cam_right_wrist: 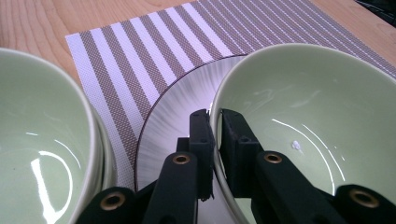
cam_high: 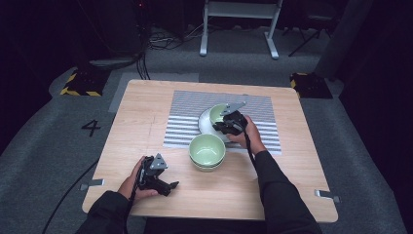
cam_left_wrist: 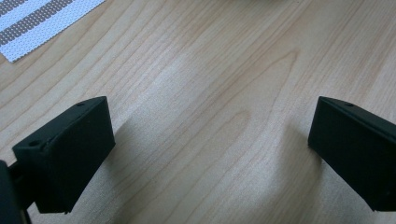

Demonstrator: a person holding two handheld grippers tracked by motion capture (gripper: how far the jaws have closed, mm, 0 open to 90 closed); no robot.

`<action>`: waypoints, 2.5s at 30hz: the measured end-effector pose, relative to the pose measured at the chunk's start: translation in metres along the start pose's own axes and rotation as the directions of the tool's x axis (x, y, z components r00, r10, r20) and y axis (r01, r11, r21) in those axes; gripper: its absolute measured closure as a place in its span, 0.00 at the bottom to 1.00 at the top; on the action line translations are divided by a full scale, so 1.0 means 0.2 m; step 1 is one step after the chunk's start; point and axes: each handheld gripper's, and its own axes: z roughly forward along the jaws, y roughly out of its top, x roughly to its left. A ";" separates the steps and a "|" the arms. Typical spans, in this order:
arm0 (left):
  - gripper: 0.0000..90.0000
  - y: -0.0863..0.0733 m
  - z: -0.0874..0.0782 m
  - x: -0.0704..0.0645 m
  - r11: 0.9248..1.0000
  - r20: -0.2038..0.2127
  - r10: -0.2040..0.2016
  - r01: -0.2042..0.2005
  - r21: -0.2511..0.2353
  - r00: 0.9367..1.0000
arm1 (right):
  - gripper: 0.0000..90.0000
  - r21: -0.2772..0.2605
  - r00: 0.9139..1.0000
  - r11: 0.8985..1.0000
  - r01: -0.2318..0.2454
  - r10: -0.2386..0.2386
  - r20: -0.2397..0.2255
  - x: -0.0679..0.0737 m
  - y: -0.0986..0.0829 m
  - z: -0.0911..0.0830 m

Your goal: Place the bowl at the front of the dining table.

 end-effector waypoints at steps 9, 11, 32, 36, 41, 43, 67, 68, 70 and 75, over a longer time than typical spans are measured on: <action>0.00 0.00 0.00 0.00 1.000 0.000 0.001 -0.001 0.001 1.000 | 0.93 -0.006 1.000 1.000 -0.003 0.003 -0.012 0.01 -0.01 -0.01; 0.00 0.00 0.00 0.00 1.000 0.000 0.001 -0.001 0.002 1.000 | 0.91 -0.015 1.000 1.000 -0.011 0.011 -0.015 0.01 -0.02 -0.02; 0.00 0.00 0.00 0.00 1.000 0.000 -0.002 0.002 -0.001 1.000 | 0.62 -0.061 0.999 0.997 -0.040 0.041 0.018 0.03 -0.03 -0.15; 0.00 0.00 0.00 0.00 1.000 0.000 -0.003 0.003 0.000 1.000 | 0.54 -0.069 0.998 0.997 -0.028 0.032 0.053 0.04 -0.02 -0.19; 0.00 0.00 0.00 0.00 1.000 0.001 -0.002 0.002 -0.001 1.000 | 0.37 -0.045 0.997 0.999 0.003 0.001 0.083 0.08 -0.03 -0.23; 0.00 0.00 0.00 0.00 1.000 0.001 -0.003 0.003 -0.001 1.000 | 0.36 -0.041 0.996 0.999 0.007 -0.003 0.087 0.08 -0.03 -0.23; 0.00 0.00 0.00 0.00 1.000 -0.001 -0.007 0.007 -0.002 1.000 | 0.26 0.023 0.992 0.998 0.060 -0.062 0.113 0.19 -0.14 -0.40; 0.00 0.00 0.00 0.00 1.000 -0.001 -0.007 0.007 -0.002 1.000 | 0.26 0.023 0.991 0.998 0.065 -0.067 0.112 0.19 -0.15 -0.41; 0.00 0.00 0.00 0.00 1.000 -0.001 -0.007 0.007 -0.001 1.000 | 0.27 0.019 0.992 0.998 0.062 -0.064 0.107 0.20 -0.16 -0.42; 0.00 0.00 0.00 0.00 1.000 -0.001 -0.007 0.007 -0.002 1.000 | 0.27 0.022 0.993 0.997 0.067 -0.069 0.091 0.21 -0.20 -0.44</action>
